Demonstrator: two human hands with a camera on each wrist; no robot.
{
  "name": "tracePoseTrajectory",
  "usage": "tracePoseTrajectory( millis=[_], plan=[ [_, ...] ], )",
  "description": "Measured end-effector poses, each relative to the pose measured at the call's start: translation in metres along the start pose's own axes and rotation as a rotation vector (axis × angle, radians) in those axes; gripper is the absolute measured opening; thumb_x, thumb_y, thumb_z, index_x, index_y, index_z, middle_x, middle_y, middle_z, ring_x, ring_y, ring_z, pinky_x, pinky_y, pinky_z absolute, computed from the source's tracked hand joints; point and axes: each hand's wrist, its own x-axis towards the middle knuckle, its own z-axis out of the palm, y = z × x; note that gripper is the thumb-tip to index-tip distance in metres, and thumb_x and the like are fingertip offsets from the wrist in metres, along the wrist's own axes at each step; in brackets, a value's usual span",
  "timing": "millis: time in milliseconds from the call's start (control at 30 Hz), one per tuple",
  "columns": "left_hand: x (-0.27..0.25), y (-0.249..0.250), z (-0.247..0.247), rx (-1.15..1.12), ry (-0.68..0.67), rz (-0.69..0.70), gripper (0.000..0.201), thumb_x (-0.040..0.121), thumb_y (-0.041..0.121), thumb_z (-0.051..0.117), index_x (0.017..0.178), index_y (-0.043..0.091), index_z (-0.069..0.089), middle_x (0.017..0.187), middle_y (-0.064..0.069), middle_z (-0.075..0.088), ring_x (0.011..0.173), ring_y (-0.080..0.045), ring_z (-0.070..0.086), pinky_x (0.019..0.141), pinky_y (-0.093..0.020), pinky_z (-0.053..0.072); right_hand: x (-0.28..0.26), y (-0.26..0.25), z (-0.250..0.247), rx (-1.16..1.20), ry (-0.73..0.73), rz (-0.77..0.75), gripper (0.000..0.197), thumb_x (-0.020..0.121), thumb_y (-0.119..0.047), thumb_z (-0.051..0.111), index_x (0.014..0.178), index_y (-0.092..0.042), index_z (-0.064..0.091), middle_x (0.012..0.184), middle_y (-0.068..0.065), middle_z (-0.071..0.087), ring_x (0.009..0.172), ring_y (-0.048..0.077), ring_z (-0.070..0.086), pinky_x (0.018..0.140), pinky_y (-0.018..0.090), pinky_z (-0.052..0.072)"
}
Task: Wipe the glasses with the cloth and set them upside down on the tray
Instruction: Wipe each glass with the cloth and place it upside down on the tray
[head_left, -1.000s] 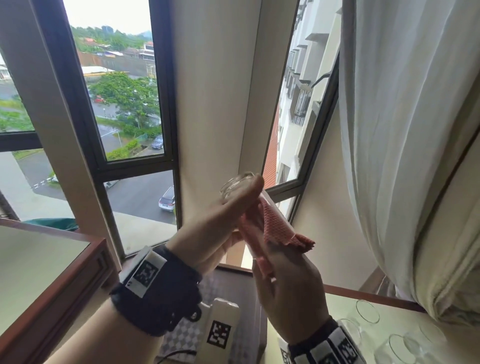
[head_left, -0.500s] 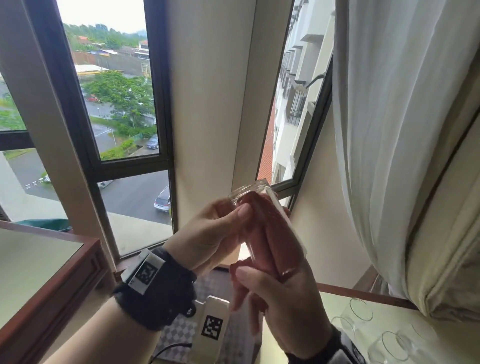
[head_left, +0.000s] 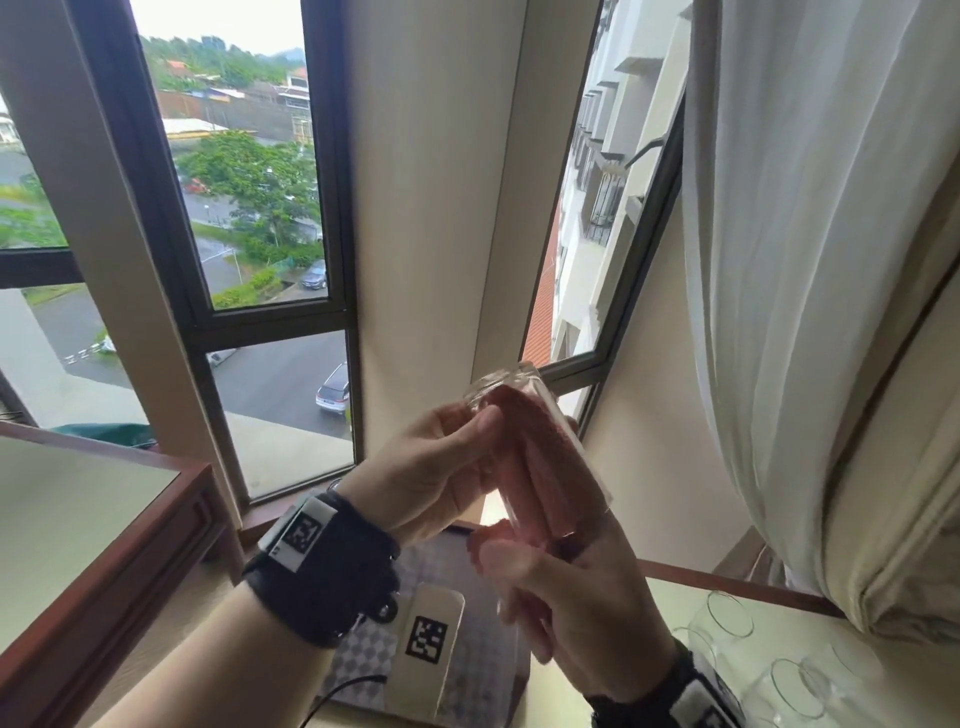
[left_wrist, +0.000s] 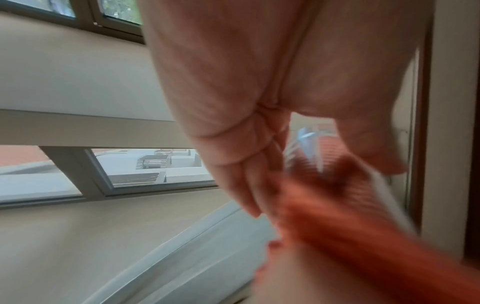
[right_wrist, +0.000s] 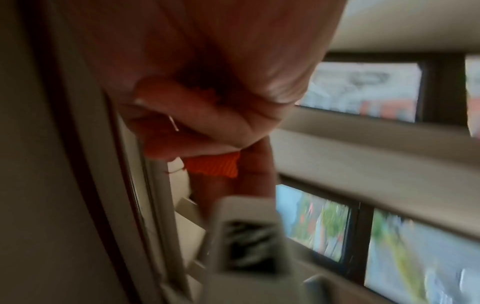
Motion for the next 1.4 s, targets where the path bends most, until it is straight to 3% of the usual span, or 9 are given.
tracePoseTrajectory(
  millis=[167, 267, 433, 600, 700, 767, 867, 1133, 1400],
  plan=[
    [-0.007, -0.003, -0.019, -0.034, -0.024, 0.094, 0.077, 0.085, 0.034, 0.088, 0.142, -0.006, 0.056, 0.143, -0.036, 0.058, 0.131, -0.041, 0.061, 0.116, -0.053, 0.045, 0.002, 0.007, 0.001, 0.343, -0.076, 0.022, 0.061, 0.087, -0.014, 0.072, 0.144, -0.023, 0.052, 0.124, 0.032, 0.064, 0.033, 0.008, 0.049, 0.034, 0.016, 0.04],
    [-0.017, -0.004, -0.03, 0.009, 0.061, 0.121, 0.077, 0.081, 0.037, 0.092, 0.137, -0.006, 0.061, 0.141, -0.037, 0.059, 0.129, -0.042, 0.064, 0.116, -0.055, 0.045, -0.004, 0.017, -0.013, 0.188, 0.0, 0.098, 0.052, 0.081, -0.034, 0.083, 0.129, -0.023, 0.066, 0.096, 0.043, 0.06, 0.041, 0.022, 0.047, 0.043, 0.03, 0.045],
    [-0.034, -0.016, -0.06, 0.133, 0.251, 0.077, 0.08, 0.072, 0.044, 0.096, 0.132, 0.001, 0.067, 0.135, -0.031, 0.066, 0.125, -0.039, 0.068, 0.114, -0.044, 0.051, -0.018, 0.03, -0.029, -0.302, 0.14, 0.12, 0.016, 0.084, -0.028, 0.078, 0.099, -0.033, 0.077, 0.071, 0.012, 0.07, 0.047, 0.023, 0.061, 0.04, 0.028, 0.049],
    [-0.05, -0.046, -0.09, 0.361, 0.451, 0.009, 0.061, 0.081, 0.039, 0.09, 0.128, 0.007, 0.069, 0.125, -0.015, 0.076, 0.125, -0.032, 0.07, 0.111, -0.043, 0.053, -0.021, 0.063, -0.049, -1.001, 0.155, -0.187, 0.038, 0.088, -0.028, 0.075, 0.121, -0.047, 0.069, 0.152, -0.019, 0.045, 0.139, 0.004, 0.045, 0.106, 0.022, 0.046],
    [-0.057, -0.068, -0.107, 0.477, 0.568, -0.03, 0.046, 0.084, 0.021, 0.089, 0.123, 0.008, 0.069, 0.115, -0.008, 0.08, 0.115, -0.026, 0.075, 0.098, -0.03, 0.059, -0.019, 0.066, -0.051, -1.229, 0.105, -0.23, 0.023, 0.1, -0.043, 0.057, 0.118, -0.051, 0.069, 0.163, -0.011, 0.031, 0.154, 0.025, 0.022, 0.12, 0.053, 0.022],
    [-0.06, -0.083, -0.12, 0.612, 0.611, -0.088, 0.045, 0.081, 0.019, 0.09, 0.12, 0.012, 0.07, 0.109, -0.003, 0.081, 0.106, -0.02, 0.077, 0.093, -0.03, 0.06, -0.02, 0.073, -0.051, -1.244, -0.038, -0.244, 0.029, 0.103, -0.049, 0.048, 0.122, -0.044, 0.069, 0.151, -0.014, 0.05, 0.147, 0.018, 0.039, 0.122, 0.056, 0.021],
    [-0.067, -0.112, -0.146, 0.739, 0.653, -0.211, 0.046, 0.077, 0.017, 0.095, 0.115, 0.02, 0.069, 0.103, 0.004, 0.082, 0.094, -0.011, 0.078, 0.089, -0.029, 0.061, -0.025, 0.087, -0.051, -1.103, -0.207, -0.112, 0.026, 0.099, -0.039, 0.061, 0.124, -0.036, 0.068, 0.114, -0.02, 0.072, 0.097, -0.002, 0.068, 0.095, 0.027, 0.056],
    [-0.06, -0.185, -0.204, 0.957, 0.794, -0.447, 0.054, 0.071, 0.031, 0.095, 0.112, 0.027, 0.06, 0.102, 0.01, 0.073, 0.092, -0.006, 0.071, 0.079, -0.021, 0.053, -0.036, 0.094, -0.051, -1.029, -0.112, -0.01, 0.05, 0.097, -0.024, 0.069, 0.122, -0.064, 0.052, 0.098, -0.05, 0.053, 0.082, -0.024, 0.054, 0.073, -0.002, 0.041],
    [-0.042, -0.213, -0.238, 1.015, 0.889, -0.536, 0.059, 0.078, 0.027, 0.089, 0.126, 0.023, 0.054, 0.109, 0.005, 0.063, 0.103, -0.019, 0.062, 0.095, -0.031, 0.046, -0.066, 0.1, -0.071, -0.957, 0.017, 0.212, 0.032, 0.1, -0.026, 0.062, 0.113, -0.054, 0.066, 0.09, -0.022, 0.069, 0.039, 0.006, 0.06, 0.042, 0.02, 0.048]
  ],
)
